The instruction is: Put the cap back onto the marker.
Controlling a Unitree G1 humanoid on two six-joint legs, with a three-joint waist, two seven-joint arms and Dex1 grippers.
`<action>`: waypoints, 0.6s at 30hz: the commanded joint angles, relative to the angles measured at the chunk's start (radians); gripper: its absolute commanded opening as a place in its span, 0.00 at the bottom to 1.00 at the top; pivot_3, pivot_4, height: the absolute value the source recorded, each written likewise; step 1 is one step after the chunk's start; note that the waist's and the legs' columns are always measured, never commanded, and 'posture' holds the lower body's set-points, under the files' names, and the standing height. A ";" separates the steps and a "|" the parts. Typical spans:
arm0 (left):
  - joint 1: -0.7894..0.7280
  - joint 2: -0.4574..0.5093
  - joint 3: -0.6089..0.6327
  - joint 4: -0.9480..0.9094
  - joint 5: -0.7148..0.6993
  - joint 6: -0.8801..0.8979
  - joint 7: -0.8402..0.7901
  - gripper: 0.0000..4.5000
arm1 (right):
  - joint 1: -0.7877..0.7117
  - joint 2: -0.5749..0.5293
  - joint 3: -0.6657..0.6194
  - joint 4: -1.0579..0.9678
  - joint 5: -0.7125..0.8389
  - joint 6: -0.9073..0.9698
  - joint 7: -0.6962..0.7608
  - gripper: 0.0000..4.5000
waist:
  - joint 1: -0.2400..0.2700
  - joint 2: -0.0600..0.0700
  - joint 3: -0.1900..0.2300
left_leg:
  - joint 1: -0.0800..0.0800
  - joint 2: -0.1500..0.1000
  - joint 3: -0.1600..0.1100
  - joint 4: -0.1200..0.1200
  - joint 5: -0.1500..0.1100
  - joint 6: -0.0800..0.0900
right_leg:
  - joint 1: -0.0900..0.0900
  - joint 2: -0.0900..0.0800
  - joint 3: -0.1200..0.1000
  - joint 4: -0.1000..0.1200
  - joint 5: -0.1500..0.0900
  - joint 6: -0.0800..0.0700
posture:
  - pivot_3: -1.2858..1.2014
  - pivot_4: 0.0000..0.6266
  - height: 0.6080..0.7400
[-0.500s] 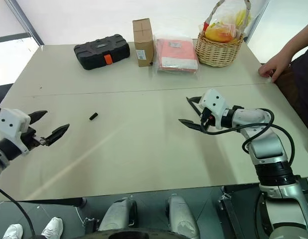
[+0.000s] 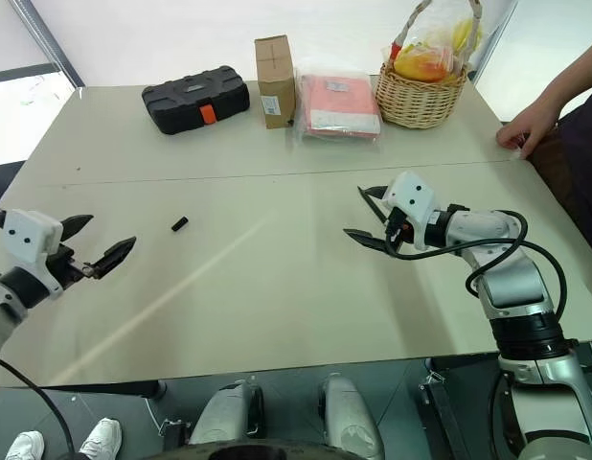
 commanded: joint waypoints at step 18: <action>-0.059 -0.016 -0.031 0.031 -0.013 0.024 0.032 0.99 | 0.005 0.003 -0.034 -0.068 0.031 0.029 -0.027 0.99 | 0.000 0.000 0.000 | 0.000 0.000 0.000 0.000 0.000 0.000 | 0.000 0.000 0.000 0.000 0.000 0.000 | 0.52 0.24 1.00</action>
